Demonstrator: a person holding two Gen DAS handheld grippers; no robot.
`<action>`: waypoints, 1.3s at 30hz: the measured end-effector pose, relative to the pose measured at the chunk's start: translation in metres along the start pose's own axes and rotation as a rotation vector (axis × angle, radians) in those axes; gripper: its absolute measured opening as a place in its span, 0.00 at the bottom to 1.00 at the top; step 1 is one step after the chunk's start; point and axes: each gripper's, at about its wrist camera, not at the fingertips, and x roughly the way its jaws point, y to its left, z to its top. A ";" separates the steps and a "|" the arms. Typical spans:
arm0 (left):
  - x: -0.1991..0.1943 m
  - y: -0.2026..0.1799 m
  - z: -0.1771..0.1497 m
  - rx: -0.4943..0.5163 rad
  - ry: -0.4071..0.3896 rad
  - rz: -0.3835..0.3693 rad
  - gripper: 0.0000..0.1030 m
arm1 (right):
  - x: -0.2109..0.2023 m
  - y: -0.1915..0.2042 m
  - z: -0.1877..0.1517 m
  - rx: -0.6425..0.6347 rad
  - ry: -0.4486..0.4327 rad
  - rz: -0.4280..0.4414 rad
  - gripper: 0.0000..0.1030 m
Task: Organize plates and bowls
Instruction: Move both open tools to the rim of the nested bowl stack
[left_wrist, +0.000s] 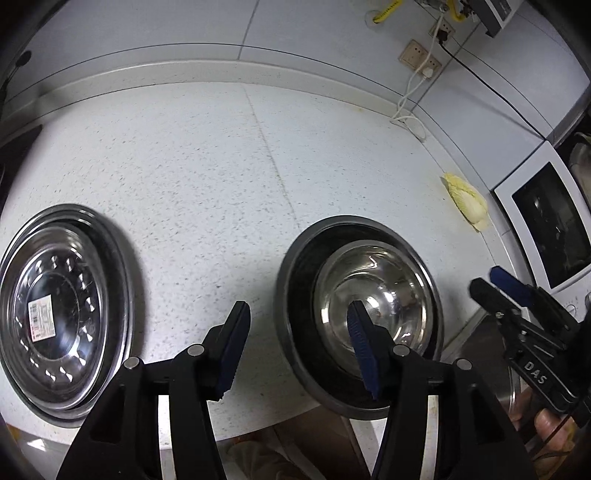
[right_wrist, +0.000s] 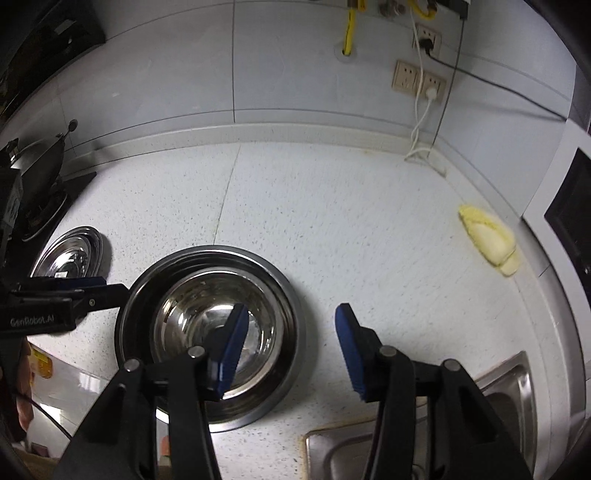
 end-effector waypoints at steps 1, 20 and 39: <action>-0.001 0.001 -0.002 0.006 -0.007 0.008 0.47 | -0.001 0.001 -0.001 -0.005 -0.005 -0.005 0.46; 0.013 -0.005 -0.023 0.077 -0.066 0.069 0.47 | 0.011 -0.019 -0.030 0.008 0.022 0.000 0.46; 0.028 0.000 -0.028 0.084 -0.127 0.091 0.47 | 0.031 -0.012 -0.033 0.021 0.079 0.034 0.46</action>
